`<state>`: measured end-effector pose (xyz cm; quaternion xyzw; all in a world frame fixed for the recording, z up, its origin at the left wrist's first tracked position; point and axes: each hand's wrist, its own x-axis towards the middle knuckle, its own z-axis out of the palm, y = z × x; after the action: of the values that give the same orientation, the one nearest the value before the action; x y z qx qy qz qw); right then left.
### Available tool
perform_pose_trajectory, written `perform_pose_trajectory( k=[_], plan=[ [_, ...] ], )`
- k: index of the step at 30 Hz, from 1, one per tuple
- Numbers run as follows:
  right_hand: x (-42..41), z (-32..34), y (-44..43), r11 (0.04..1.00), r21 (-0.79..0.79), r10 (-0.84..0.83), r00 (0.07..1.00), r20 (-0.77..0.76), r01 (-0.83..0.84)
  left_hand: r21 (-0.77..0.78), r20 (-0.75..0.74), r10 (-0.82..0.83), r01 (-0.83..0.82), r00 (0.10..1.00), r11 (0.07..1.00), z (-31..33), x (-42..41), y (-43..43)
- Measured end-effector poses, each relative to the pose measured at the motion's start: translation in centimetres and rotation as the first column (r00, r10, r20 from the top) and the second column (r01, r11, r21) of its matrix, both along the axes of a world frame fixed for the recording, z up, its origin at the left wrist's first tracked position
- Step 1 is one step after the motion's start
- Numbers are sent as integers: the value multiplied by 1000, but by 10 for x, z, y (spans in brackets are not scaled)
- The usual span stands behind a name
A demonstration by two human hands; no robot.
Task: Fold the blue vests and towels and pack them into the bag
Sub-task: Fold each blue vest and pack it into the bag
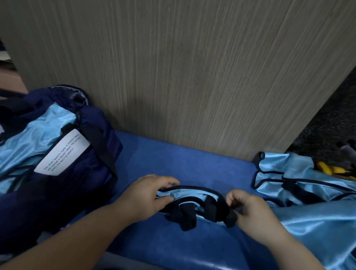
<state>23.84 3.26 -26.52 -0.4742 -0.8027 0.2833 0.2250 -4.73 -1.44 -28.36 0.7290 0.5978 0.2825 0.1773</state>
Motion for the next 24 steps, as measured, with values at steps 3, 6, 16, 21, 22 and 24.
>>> perform_pose_trajectory(
  k=[3, 6, 16, 21, 22, 24],
  plan=[
    [0, -3, 2, 996, 87, -32, 999, -20, 34, 14, 17, 13, -13, 1000, 1000, 0, 1, 1],
    [-1, -6, 2, 985, 163, -50, 999, -14, 51, 80, 37, 31, -34, 999, 996, -2, 1, 2],
    [-2, -11, 8, 997, 53, -37, 978, -207, 49, 202, -99, -75, 94, 992, 975, -1, -9, -2],
    [7, -3, 6, 966, -249, 50, 996, -77, -68, 115, -88, -179, 188, 980, 975, 3, -17, -2],
    [7, 1, 4, 956, -281, 66, 996, -59, -80, 110, -72, -157, 164, 985, 980, 2, -18, -1],
    [3, 8, 1, 954, -301, -2, 999, -49, -13, 80, -34, -82, 84, 996, 993, 0, -19, 2]
  ],
)
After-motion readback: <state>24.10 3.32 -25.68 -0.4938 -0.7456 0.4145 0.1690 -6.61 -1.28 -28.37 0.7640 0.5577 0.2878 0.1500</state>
